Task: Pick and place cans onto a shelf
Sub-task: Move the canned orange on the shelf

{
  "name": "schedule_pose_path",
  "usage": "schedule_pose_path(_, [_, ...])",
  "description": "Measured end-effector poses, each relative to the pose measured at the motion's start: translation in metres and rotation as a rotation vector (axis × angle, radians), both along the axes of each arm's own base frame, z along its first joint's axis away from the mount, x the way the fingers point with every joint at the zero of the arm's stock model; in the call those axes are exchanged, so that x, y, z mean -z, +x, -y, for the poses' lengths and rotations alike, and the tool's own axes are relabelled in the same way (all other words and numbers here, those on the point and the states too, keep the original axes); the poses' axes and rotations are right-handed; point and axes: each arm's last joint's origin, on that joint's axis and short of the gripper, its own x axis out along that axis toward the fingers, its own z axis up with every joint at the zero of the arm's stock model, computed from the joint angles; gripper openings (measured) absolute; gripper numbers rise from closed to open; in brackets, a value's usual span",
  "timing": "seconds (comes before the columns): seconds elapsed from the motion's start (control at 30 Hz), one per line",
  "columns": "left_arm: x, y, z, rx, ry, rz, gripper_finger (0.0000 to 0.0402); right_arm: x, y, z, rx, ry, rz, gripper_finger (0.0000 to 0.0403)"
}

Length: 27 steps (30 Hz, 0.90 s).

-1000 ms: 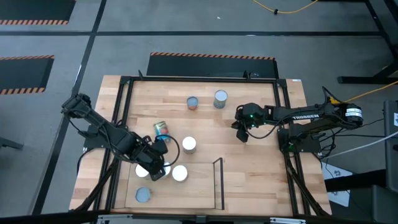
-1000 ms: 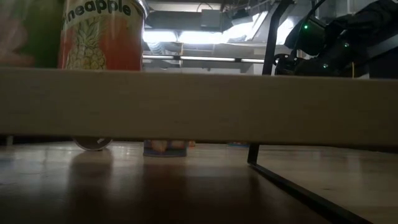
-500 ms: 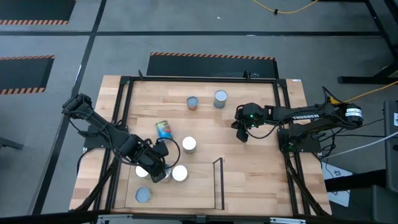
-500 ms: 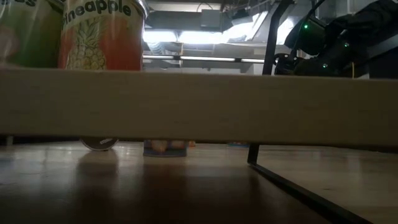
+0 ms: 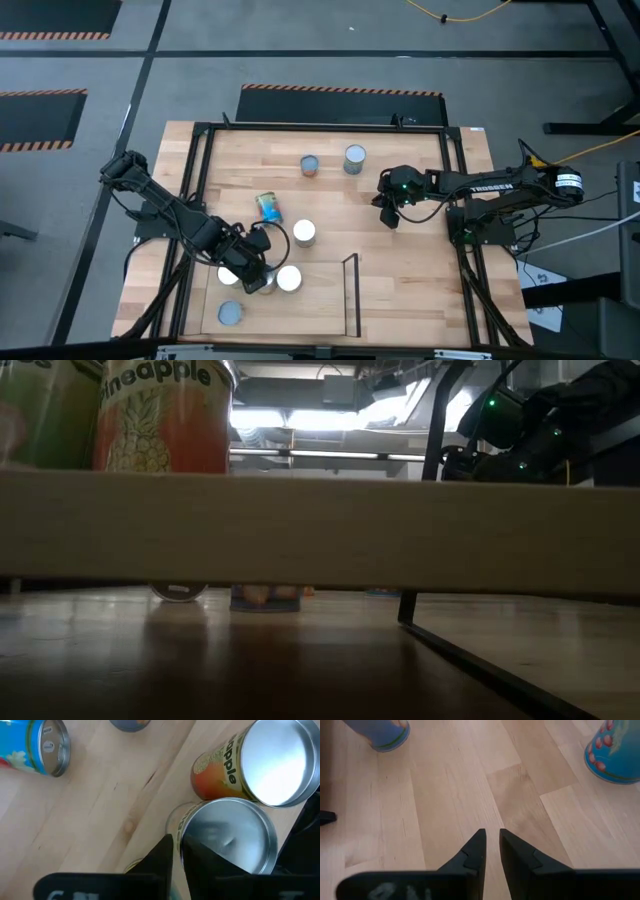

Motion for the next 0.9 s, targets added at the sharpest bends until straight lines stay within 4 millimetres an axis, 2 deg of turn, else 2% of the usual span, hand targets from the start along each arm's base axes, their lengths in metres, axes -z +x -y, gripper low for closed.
schedule_pose_path(0.47, [0.0003, -0.0001, 0.0, -0.003, -0.001, -0.002, 0.0083, 0.0, 0.0, 0.0, 0.0, 0.0, 0.0, 0.0059])
schedule_pose_path(0.9, [-0.0005, -0.0012, -0.0009, 0.001, 0.006, -0.002, 0.0081, 0.0, 0.0, 0.0, 0.0, 0.0, 0.0, 0.0059])
